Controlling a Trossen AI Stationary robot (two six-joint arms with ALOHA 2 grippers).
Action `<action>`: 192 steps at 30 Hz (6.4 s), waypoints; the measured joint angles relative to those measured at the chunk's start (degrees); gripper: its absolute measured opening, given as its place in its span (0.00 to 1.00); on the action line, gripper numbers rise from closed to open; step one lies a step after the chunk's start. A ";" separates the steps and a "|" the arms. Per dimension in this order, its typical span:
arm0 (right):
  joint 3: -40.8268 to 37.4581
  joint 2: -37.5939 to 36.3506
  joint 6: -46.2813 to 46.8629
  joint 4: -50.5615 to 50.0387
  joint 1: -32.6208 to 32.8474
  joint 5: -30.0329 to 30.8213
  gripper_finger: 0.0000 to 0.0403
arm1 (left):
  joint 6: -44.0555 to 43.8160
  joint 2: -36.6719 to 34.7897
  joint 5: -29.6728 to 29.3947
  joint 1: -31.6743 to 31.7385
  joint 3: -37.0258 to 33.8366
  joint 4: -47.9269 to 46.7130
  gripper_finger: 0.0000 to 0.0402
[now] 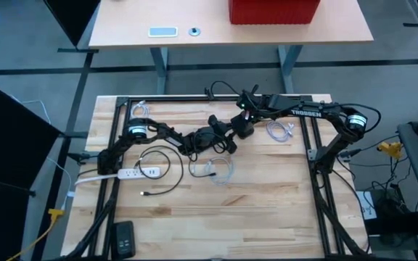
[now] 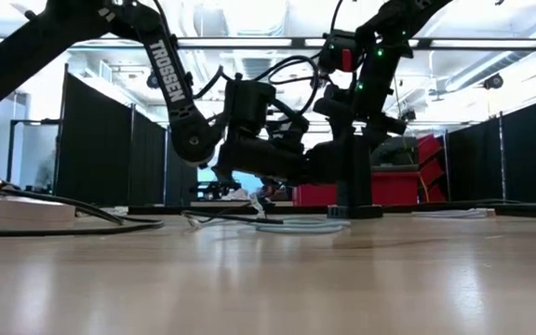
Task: Insert USB
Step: Insert the black charger adapter into the black outlet extension
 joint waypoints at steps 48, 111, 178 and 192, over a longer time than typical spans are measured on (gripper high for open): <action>2.20 -5.63 -4.17 -7.67 -12.80 -2.32 0.65 | 10.89 -48.17 -25.31 -10.93 -11.01 -61.97 0.58; -4.32 -6.34 -6.32 -3.83 -37.75 1.62 0.65 | 13.43 -61.18 -22.49 -11.15 -23.60 -53.15 0.29; -4.86 -24.96 -13.35 -2.41 -17.04 6.77 0.54 | 13.25 -61.16 -21.12 -11.15 -23.62 -54.88 0.32; -12.68 -10.64 -22.36 7.40 3.67 -1.42 0.51 | 11.80 -61.16 -21.09 -11.15 -23.62 -54.95 0.33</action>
